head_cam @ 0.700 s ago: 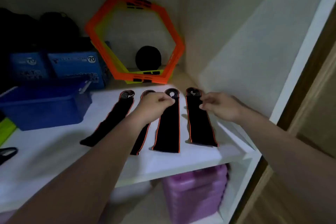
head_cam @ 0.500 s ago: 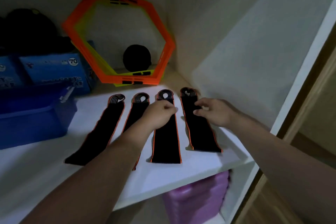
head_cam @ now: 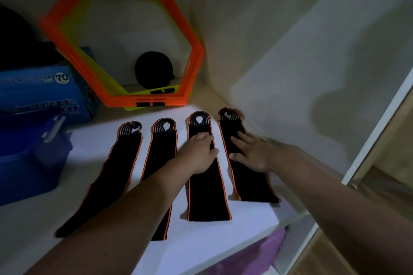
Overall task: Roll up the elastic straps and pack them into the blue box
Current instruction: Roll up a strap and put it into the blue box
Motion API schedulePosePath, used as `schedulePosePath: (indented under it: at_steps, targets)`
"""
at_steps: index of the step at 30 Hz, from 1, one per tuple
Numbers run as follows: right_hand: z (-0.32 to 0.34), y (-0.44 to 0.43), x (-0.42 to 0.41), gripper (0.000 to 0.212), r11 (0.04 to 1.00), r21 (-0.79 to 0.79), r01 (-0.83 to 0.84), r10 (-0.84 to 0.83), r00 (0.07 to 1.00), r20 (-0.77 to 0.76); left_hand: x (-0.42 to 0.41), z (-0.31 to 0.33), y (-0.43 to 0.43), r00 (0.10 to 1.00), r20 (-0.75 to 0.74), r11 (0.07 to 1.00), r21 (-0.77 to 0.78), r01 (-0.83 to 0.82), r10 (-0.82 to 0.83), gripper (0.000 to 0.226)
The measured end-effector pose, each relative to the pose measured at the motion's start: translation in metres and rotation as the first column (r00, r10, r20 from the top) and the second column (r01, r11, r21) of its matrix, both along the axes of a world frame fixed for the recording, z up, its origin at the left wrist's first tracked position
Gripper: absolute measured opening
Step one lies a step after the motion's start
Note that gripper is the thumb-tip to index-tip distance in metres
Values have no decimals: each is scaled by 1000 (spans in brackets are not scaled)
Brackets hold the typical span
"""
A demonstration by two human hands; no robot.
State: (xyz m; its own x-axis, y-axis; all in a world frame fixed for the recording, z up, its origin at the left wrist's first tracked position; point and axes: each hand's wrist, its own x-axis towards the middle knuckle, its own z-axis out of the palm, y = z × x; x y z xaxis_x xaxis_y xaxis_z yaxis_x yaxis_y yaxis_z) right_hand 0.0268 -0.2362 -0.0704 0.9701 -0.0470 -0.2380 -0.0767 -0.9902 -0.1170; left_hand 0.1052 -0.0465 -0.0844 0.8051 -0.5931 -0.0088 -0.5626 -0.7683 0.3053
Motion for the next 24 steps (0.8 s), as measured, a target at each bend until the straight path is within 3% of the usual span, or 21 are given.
schedulePosePath:
  at_steps: [6,14,19,21,24]
  targets:
    - [-10,12,-32,74,998,-32,-61,62,998,20,-16,-18,5,997,76,1000,9,9,-10,63]
    - [2,7,-33,79,996,27,-84,82,994,78,-23,-10,7,1000,31,1000,-10,8,-7,64]
    - [22,-14,6,71,978,208,8,-58,971,232,10,10,13,995,75,966,-253,-45,66,37]
    - [25,-19,28,65,981,190,30,-86,952,293,31,17,12,985,96,946,-308,-105,141,28]
    - [25,-21,56,62,994,110,14,-46,954,295,57,22,8,970,82,946,-254,-201,228,27]
